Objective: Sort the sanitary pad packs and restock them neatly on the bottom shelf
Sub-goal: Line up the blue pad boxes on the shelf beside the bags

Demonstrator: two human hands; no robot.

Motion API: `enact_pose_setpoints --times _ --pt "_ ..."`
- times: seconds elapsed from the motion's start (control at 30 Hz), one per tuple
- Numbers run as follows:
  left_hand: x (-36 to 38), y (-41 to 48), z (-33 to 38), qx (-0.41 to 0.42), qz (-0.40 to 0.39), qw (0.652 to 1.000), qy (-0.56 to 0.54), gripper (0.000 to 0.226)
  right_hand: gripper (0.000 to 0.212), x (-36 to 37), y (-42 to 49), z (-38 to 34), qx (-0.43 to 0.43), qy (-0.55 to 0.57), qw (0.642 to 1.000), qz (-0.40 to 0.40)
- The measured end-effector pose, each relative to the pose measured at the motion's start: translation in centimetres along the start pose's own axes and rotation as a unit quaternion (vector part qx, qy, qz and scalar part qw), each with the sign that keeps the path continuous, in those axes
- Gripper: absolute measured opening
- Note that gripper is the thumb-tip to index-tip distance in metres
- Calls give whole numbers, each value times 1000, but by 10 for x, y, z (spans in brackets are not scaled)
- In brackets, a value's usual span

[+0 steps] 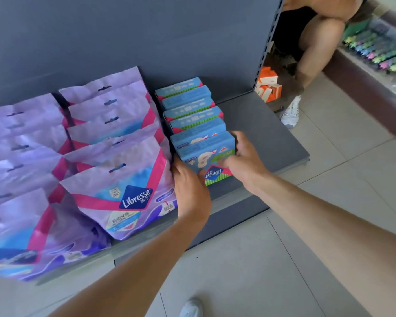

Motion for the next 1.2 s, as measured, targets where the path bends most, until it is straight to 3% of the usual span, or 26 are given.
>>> enact_pose_setpoints --times 0.37,0.7,0.87,1.2 --pt "3 17 0 -3 25 999 20 63 64 2 18 -2 -14 11 999 38" --pt "1 25 1 -1 18 1000 21 71 68 5 16 -9 -7 -15 1000 19" --pt "-5 23 5 20 7 999 38 90 67 2 14 -8 -4 -39 999 15" --pt "-23 1 43 112 -26 989 92 93 87 -10 -5 -8 26 -84 996 11"
Point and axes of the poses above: each hand's wrist, its own y-axis towards the middle knuckle, its own x-axis out of the palm, z = x × y, the point moved 2 cm from there along y, towards the middle knuckle, and after that the axes turned 5 degrees about -y, right-handed, at the moved point
